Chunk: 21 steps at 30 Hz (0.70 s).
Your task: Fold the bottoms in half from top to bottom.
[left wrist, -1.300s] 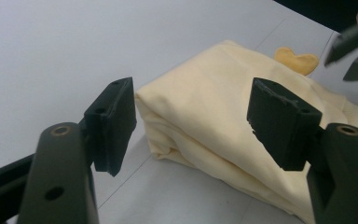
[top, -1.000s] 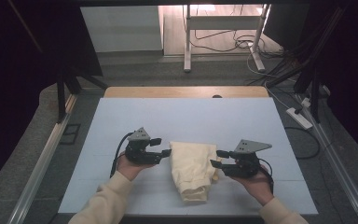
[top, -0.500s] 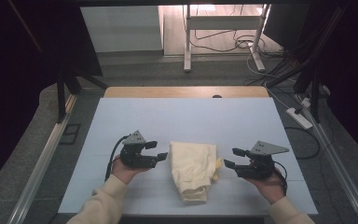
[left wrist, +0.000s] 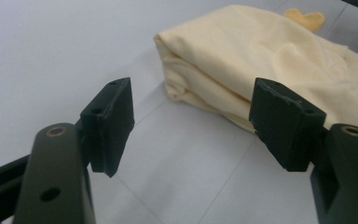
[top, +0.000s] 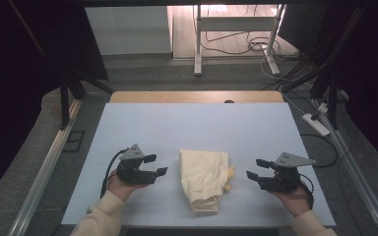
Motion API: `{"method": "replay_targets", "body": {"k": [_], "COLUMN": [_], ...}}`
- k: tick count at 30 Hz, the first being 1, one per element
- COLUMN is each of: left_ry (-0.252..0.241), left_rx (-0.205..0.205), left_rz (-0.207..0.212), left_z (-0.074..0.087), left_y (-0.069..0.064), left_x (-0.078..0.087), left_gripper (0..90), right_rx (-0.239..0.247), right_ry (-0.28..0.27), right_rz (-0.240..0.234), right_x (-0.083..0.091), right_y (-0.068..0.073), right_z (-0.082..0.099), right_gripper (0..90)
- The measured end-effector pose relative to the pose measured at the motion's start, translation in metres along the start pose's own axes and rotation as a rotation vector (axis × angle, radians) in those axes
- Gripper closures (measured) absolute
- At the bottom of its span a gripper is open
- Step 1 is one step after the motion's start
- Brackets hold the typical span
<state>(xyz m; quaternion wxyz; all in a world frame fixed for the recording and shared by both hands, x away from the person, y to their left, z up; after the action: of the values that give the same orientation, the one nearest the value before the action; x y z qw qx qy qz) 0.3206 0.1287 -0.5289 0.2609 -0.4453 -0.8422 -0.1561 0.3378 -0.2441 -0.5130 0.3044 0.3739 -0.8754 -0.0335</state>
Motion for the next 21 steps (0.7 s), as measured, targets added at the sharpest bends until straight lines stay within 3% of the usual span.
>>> {"method": "replay_targets", "body": {"k": [9, 21], "left_ry": [0.006, 0.000], "left_rx": [-0.004, -0.004], "left_rz": [-0.011, -0.014], "left_z": [0.0072, 0.0063], "left_y": [-0.0011, -0.0007], "left_x": [0.0075, 0.0085], "left_gripper": [31.0, 30.9], "right_rx": [-0.002, -0.005], "right_ry": [0.007, 0.001], "right_rz": [0.025, 0.024], "right_x": [0.0060, 0.0084], "right_y": [-0.0082, -0.0105], "right_z": [0.0062, 0.0069], "right_gripper": [37.1, 37.0]}}
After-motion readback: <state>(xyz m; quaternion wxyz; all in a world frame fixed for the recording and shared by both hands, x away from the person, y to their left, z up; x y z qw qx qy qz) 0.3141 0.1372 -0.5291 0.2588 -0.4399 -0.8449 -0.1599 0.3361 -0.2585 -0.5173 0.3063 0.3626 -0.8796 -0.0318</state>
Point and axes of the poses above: each handheld gripper's, and its own axes: x roughly backward along the jaws, z roughly out of its underside, y roughly to its left, the point moved 7 cm from there along -x, roughly forward along the jaws, and after that the axes turned 15 degrees about -x, right-handed, at the moved point
